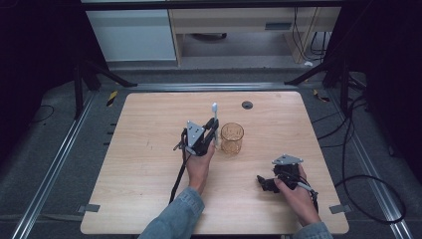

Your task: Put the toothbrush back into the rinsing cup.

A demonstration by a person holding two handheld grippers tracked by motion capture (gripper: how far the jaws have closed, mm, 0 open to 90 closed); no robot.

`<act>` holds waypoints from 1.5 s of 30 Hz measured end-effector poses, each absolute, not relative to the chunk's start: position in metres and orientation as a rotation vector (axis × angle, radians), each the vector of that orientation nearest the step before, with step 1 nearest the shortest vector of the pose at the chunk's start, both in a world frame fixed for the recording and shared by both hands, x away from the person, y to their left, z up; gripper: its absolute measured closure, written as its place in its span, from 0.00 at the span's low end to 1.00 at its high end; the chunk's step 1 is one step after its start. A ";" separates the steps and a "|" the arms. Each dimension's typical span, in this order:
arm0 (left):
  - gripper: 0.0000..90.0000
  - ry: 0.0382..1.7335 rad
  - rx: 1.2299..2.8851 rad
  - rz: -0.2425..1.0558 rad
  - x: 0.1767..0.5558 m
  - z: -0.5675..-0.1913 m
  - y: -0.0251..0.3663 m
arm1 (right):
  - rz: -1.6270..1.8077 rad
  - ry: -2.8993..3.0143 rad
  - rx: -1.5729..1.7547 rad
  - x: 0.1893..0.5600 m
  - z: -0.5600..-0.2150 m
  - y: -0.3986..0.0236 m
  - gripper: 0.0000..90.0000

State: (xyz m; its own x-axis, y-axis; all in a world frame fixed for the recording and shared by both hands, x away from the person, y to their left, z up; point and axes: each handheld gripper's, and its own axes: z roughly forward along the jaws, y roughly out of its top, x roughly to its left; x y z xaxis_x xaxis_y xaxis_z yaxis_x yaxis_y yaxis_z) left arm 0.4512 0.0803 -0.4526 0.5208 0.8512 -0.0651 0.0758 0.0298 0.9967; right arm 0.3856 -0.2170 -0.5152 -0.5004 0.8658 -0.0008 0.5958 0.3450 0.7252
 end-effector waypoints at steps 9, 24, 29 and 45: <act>0.88 0.872 1.446 0.729 0.447 -0.459 0.083 | 0.955 2.227 1.284 0.386 -0.515 -0.217 0.01; 0.88 0.878 1.492 0.732 0.448 -0.461 0.081 | 0.955 2.228 1.285 0.386 -0.515 -0.217 0.01; 0.88 0.878 1.502 0.728 0.447 -0.462 0.081 | 0.954 2.228 1.283 0.386 -0.515 -0.217 0.01; 0.88 0.878 1.509 0.736 0.445 -0.464 0.083 | 0.954 2.227 1.284 0.386 -0.515 -0.217 0.01</act>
